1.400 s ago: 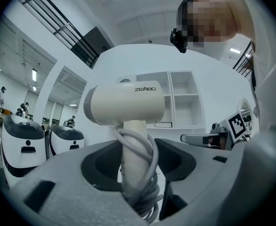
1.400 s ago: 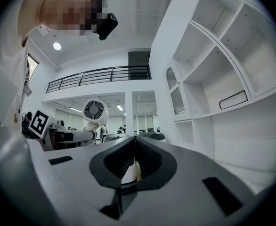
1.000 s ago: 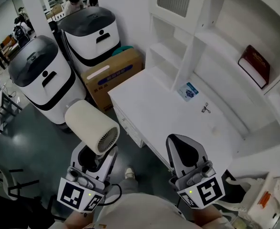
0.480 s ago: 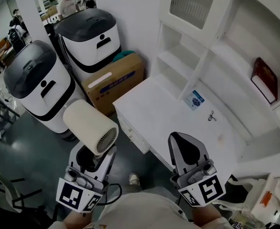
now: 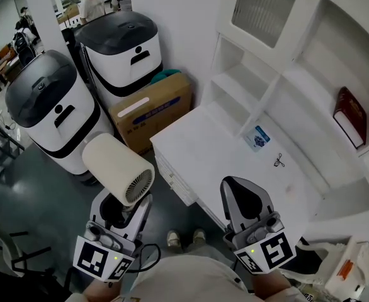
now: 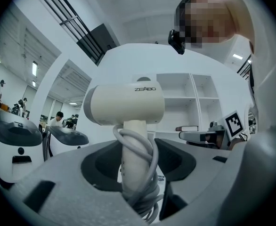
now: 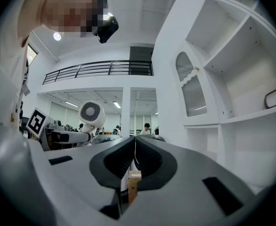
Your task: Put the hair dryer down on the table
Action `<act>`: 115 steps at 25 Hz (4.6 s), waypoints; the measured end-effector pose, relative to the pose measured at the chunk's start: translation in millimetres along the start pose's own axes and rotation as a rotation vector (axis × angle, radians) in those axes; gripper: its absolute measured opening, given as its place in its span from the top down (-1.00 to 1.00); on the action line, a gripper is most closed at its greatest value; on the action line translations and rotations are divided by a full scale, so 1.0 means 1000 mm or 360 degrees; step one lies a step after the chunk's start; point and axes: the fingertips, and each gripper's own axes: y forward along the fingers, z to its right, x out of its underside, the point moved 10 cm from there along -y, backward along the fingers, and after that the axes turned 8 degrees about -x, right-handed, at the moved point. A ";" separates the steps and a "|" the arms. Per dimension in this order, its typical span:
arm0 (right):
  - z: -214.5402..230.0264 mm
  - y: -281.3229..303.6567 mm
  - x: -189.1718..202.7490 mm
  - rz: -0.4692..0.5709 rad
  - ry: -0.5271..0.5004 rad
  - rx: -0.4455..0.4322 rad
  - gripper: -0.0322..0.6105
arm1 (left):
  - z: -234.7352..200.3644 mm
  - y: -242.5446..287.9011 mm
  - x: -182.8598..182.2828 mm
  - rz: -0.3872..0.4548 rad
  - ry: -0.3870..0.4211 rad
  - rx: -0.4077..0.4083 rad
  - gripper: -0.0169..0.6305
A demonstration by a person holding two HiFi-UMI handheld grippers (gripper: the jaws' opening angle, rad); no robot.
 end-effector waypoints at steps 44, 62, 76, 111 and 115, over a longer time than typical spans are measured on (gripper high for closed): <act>0.144 0.106 0.057 -0.0127 -0.0063 0.0064 0.83 | -0.019 0.178 0.036 -0.0275 0.0137 0.0035 0.27; 0.217 0.159 0.269 -0.0568 0.0155 0.0203 0.83 | -0.049 0.304 0.284 -0.1132 0.0057 0.0101 0.27; 0.244 0.128 0.375 -0.0778 0.0489 0.0351 0.83 | -0.033 0.335 0.414 -0.1579 0.0246 0.0154 0.27; 0.224 0.083 0.353 -0.0673 0.0695 0.0234 0.83 | -0.015 0.321 0.407 -0.1601 0.0390 0.0061 0.19; 0.217 0.078 0.331 -0.0637 0.0654 0.0203 0.83 | -0.015 0.301 0.374 -0.1504 0.0248 -0.0011 0.19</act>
